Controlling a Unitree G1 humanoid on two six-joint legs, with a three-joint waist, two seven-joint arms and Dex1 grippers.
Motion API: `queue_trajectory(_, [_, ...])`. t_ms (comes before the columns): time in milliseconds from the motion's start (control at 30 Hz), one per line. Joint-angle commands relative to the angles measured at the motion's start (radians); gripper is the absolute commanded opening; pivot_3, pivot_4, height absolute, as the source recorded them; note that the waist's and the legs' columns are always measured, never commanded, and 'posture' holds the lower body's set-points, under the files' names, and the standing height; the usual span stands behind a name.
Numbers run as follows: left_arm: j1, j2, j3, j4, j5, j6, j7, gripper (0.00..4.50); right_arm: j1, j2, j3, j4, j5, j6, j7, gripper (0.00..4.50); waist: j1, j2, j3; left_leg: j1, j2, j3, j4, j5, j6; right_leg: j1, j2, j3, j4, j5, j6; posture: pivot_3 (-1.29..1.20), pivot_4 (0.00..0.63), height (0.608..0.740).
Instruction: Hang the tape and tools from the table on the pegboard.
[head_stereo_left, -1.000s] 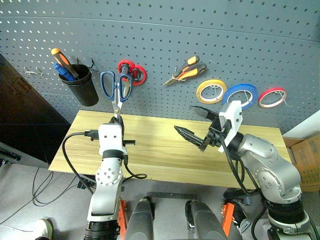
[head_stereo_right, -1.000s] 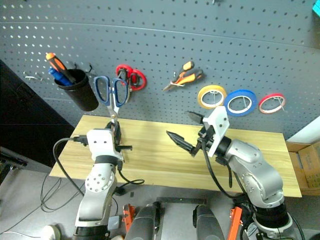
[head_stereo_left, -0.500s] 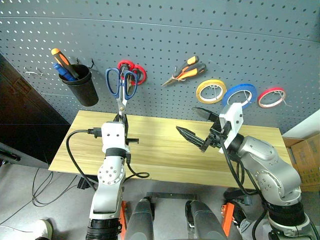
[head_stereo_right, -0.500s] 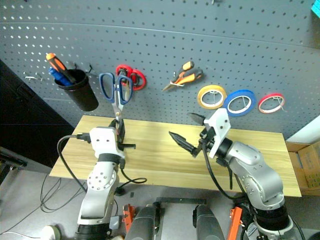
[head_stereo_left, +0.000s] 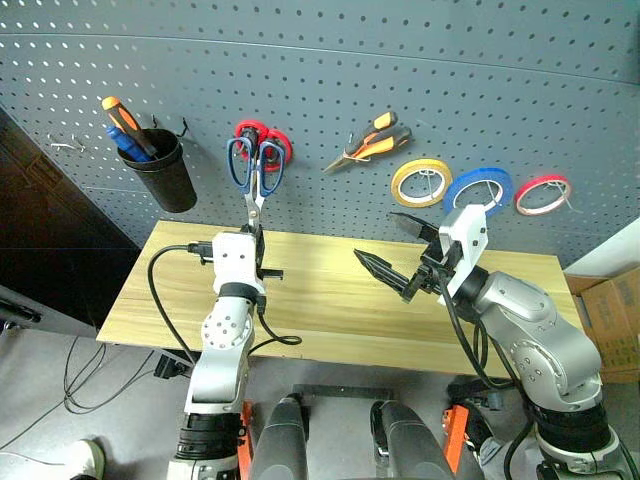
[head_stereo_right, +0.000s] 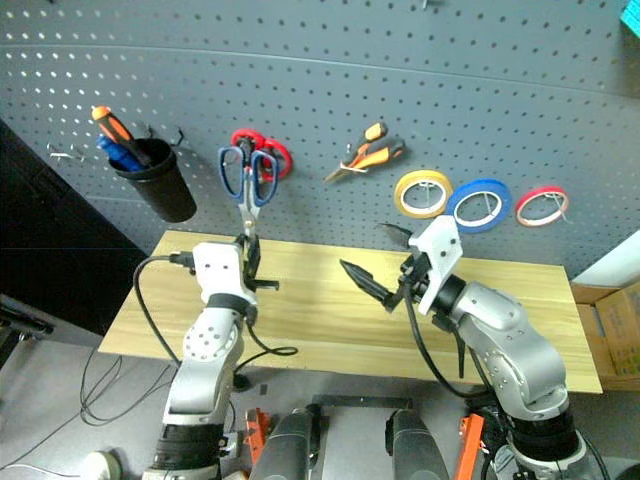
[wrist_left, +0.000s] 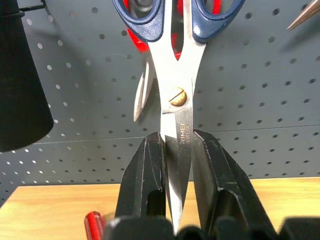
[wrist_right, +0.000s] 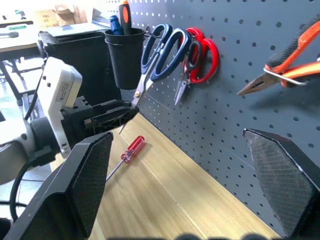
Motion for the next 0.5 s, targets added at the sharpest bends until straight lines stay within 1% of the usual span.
queue_trajectory(33, [-0.039,0.015,0.002,0.025,-0.015,-0.019,-0.025,0.43,0.004,0.006,-0.007,-0.025,-0.001,-0.026,-0.010,4.50,0.000,0.000,0.000,0.000,0.000,0.000,0.000,0.000,0.000,0.000,0.000,0.000,0.000,0.000,0.000,-0.01,0.203,0.740])
queue_trajectory(167, [-0.069,0.024,0.007,0.068,-0.022,-0.028,-0.033,0.43,0.010,0.011,-0.006,-0.026,-0.009,-0.032,-0.018,4.50,0.000,0.000,0.000,0.000,0.000,0.000,0.000,0.000,0.000,0.000,0.000,0.000,0.000,0.001,0.001,-0.02,0.207,0.740])
queue_trajectory(200, [-0.072,0.024,0.006,0.070,-0.025,-0.028,-0.036,1.14,0.012,0.011,-0.006,-0.028,-0.012,-0.033,-0.020,4.50,0.000,0.000,0.000,0.000,0.000,0.000,0.000,0.000,0.000,0.000,0.000,0.000,0.000,0.001,0.001,-0.02,0.205,0.740])
queue_trajectory(233, [-0.072,0.023,0.005,0.070,-0.026,-0.029,-0.039,1.34,0.015,0.011,-0.007,-0.030,-0.013,-0.034,-0.021,4.50,0.000,0.000,0.000,0.000,0.000,0.000,0.000,0.000,0.000,0.000,0.000,0.000,0.000,0.001,0.001,-0.02,0.205,0.740])
queue_trajectory(400, [-0.075,0.016,0.002,0.072,-0.019,-0.027,-0.035,3.01,0.019,0.010,-0.011,-0.027,-0.021,-0.043,-0.025,4.50,-0.002,0.000,0.000,0.000,0.000,0.000,0.000,0.000,0.000,0.000,0.000,0.000,0.000,0.001,0.002,-0.03,0.205,0.740])
queue_trajectory(500, [-0.075,0.015,0.002,0.069,-0.019,-0.024,-0.037,3.94,0.023,0.009,-0.012,-0.028,-0.022,-0.047,-0.026,4.50,-0.003,0.000,0.000,0.000,0.000,0.000,0.000,0.000,0.000,0.000,0.000,0.000,0.001,0.001,0.002,-0.04,0.203,0.740])
